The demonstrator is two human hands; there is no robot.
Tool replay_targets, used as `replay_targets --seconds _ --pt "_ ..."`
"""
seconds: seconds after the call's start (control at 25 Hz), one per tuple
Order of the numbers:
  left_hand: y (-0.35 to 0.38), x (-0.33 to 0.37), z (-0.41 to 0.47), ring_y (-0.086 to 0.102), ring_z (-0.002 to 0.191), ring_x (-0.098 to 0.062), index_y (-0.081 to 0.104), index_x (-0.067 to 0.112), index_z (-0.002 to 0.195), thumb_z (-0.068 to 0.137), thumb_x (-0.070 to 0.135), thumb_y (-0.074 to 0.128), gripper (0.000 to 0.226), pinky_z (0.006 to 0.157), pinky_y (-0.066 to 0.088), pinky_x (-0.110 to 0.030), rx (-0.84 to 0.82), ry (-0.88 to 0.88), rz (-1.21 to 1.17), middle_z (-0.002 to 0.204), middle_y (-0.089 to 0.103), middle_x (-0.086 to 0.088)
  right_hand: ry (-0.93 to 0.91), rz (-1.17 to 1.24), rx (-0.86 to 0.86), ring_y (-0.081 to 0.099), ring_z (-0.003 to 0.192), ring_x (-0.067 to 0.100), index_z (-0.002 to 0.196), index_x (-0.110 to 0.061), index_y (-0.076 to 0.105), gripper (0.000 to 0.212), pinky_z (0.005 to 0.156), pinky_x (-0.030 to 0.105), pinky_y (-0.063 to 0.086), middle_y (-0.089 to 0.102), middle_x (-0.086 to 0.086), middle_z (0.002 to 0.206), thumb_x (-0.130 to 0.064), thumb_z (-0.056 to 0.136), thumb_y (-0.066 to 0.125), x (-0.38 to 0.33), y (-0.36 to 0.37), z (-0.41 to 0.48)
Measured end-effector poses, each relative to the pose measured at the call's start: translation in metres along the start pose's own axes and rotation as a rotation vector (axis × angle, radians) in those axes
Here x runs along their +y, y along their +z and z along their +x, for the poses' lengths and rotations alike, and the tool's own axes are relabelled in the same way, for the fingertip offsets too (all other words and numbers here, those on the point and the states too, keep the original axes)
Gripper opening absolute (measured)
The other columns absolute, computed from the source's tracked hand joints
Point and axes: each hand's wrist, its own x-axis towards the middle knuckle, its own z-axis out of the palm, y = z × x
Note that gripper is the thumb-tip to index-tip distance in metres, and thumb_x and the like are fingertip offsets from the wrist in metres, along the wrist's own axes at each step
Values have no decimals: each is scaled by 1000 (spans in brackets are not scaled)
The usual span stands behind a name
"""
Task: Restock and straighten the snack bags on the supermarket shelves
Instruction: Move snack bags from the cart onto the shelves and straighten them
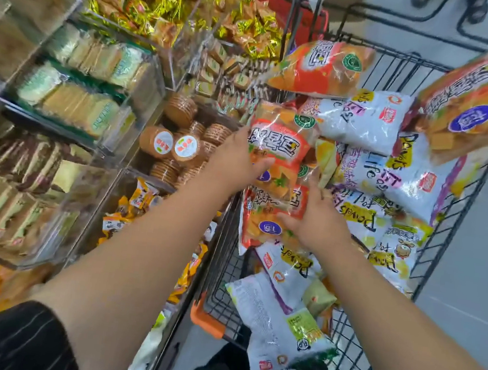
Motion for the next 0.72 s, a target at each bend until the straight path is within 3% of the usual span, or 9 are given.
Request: replay_targets --seconds 0.16,0.28,0.4,0.44,0.52,0.56,0.64,0.72 --pt "21 -9 11 44 135 -30 22 16 152 78 62 69 99 111 37 -49 -93 -136 -233 150 45 -7 95 133 4 57 114 38 153 -30 -12 121 88 40 49 27 23 149 -53 73 77 1 22 3" --pt "22 -14 12 44 136 -30 19 22 153 59 72 75 120 110 38 -51 -141 -233 -403 151 44 -6 113 238 38 59 108 37 149 -38 -20 130 86 41 51 43 25 137 -42 70 83 7 36 5" --pt "15 -12 8 56 124 -26 28 23 150 37 79 80 137 97 52 -46 -146 -293 -529 145 50 -6 119 386 97 62 101 31 150 -40 -10 125 84 43 54 57 15 126 -28 69 85 11 40 2" --pt "12 -8 3 64 111 -20 36 18 145 43 73 84 125 85 58 -37 -167 -301 -572 139 55 -6 119 437 110 64 99 29 150 -41 -5 123 83 43 55 60 9 123 -25 69 85 15 39 0" --pt "10 -3 -8 69 80 -9 53 17 121 69 43 85 66 60 58 -23 -207 -333 -696 119 66 -4 127 487 108 65 95 24 151 -37 4 116 82 39 55 63 -2 115 -19 69 84 22 33 -8" --pt "11 -1 -15 69 72 -8 54 22 108 76 31 82 44 55 57 -22 -231 -359 -774 110 68 -3 129 489 97 65 95 23 152 -35 8 113 82 39 55 64 -3 113 -18 69 84 26 30 -12" --pt "13 -3 -33 73 72 -11 53 23 105 79 24 80 38 56 58 -26 -277 -387 -903 108 71 -5 143 489 66 64 97 23 152 -32 14 108 82 34 53 63 -1 114 -17 70 83 39 22 -21" --pt "24 -6 -51 74 79 -18 52 20 118 77 29 81 51 56 58 -29 -285 -393 -978 109 71 -6 164 474 45 62 95 22 150 -32 18 105 80 30 49 61 -3 111 -17 70 84 55 12 -30"
